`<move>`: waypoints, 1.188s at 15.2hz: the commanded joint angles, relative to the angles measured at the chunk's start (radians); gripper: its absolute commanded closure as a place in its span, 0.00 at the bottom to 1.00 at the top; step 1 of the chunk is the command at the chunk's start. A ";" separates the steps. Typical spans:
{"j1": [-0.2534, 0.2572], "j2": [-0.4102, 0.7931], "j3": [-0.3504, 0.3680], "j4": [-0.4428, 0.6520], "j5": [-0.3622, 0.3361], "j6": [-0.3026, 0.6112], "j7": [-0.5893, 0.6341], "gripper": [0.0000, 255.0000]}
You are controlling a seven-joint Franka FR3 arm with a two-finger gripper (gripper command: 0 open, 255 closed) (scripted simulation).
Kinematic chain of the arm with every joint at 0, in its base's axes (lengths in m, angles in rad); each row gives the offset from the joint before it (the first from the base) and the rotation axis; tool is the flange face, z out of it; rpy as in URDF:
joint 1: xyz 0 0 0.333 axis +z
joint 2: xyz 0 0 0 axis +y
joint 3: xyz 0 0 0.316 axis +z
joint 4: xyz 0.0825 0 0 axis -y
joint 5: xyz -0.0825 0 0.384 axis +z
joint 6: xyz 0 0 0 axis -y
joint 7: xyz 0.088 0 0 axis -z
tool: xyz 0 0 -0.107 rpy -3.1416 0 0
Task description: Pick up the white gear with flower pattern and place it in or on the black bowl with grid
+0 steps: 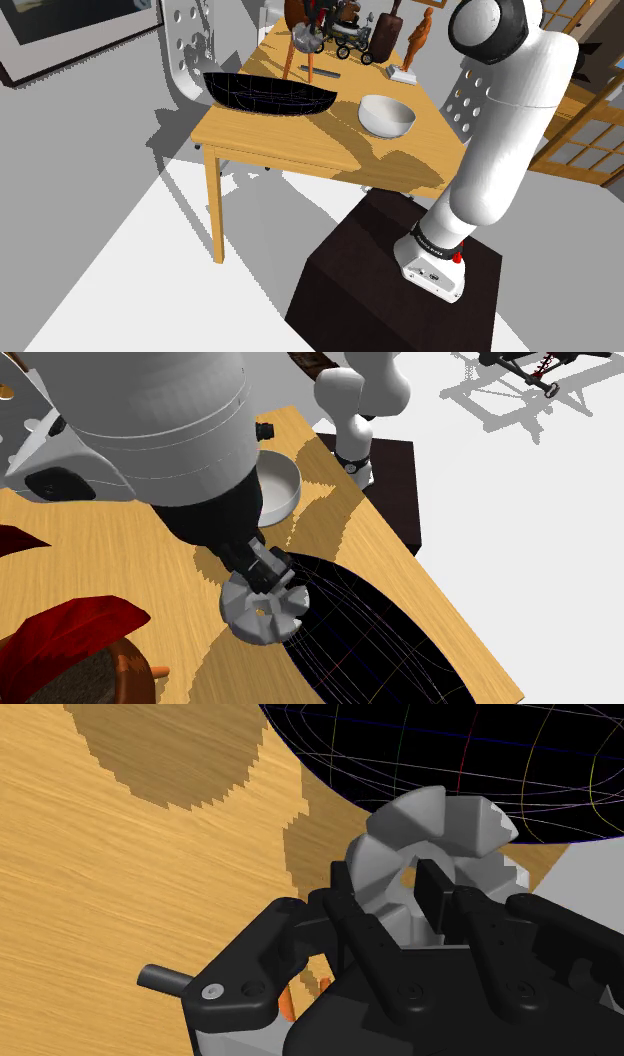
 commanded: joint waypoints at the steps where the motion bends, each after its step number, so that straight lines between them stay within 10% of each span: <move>1: 0.033 -0.017 0.016 -0.016 -0.008 0.001 0.049 1.00; 8: 0.138 -0.034 0.072 -0.009 -0.025 -0.018 0.207 1.00; 18: 0.145 -0.086 0.074 -0.220 -0.032 0.141 0.208 1.00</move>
